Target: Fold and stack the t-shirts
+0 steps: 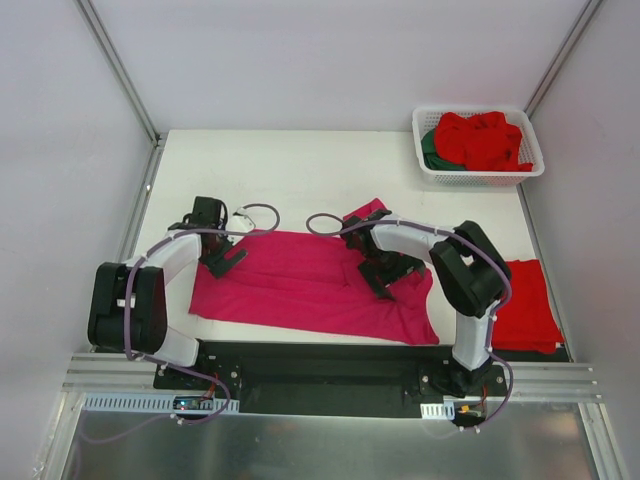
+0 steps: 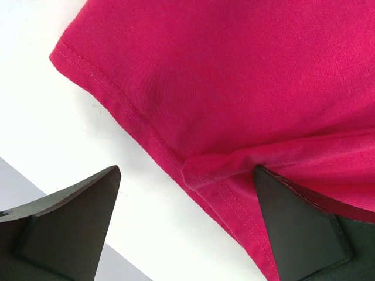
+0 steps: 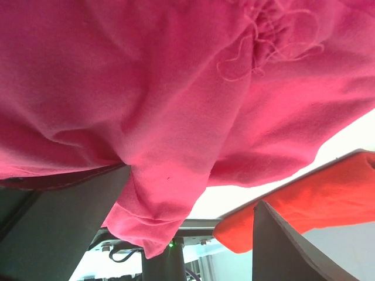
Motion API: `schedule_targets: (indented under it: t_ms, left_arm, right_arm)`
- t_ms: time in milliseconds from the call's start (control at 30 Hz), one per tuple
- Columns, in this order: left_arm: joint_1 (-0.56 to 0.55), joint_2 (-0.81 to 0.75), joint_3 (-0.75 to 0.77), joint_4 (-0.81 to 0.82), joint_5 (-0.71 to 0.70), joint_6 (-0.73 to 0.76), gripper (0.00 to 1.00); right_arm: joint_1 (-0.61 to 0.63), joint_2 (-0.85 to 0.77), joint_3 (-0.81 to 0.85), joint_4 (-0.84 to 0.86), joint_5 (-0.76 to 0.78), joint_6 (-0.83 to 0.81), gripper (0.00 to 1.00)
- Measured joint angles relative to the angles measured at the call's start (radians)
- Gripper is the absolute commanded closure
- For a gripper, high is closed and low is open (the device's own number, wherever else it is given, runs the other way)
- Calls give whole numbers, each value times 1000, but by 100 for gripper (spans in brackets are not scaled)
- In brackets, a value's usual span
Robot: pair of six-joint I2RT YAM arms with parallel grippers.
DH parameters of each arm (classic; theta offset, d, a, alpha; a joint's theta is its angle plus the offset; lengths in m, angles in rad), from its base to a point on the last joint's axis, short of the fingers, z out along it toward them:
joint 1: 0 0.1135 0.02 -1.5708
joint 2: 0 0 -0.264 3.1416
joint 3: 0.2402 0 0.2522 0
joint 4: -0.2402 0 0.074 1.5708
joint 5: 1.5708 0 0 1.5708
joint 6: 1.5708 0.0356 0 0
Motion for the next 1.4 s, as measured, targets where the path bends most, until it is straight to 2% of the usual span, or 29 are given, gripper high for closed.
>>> schedule_targets:
  t_ms: [333,733,1400]
  left_arm:
    - [-59,-45,-46,4,-33,-2,0]
    - [-181,-79,-75,-48,-87,-27,1]
    - [-253,-109,-88,-180,-81,-97,1]
  right_arm:
    - [-3,8,8,-10,17,-1,4]
    - [-3,-42,-66,2,37,-2,4]
    - [-6,-30,-51,-25,50,2,4]
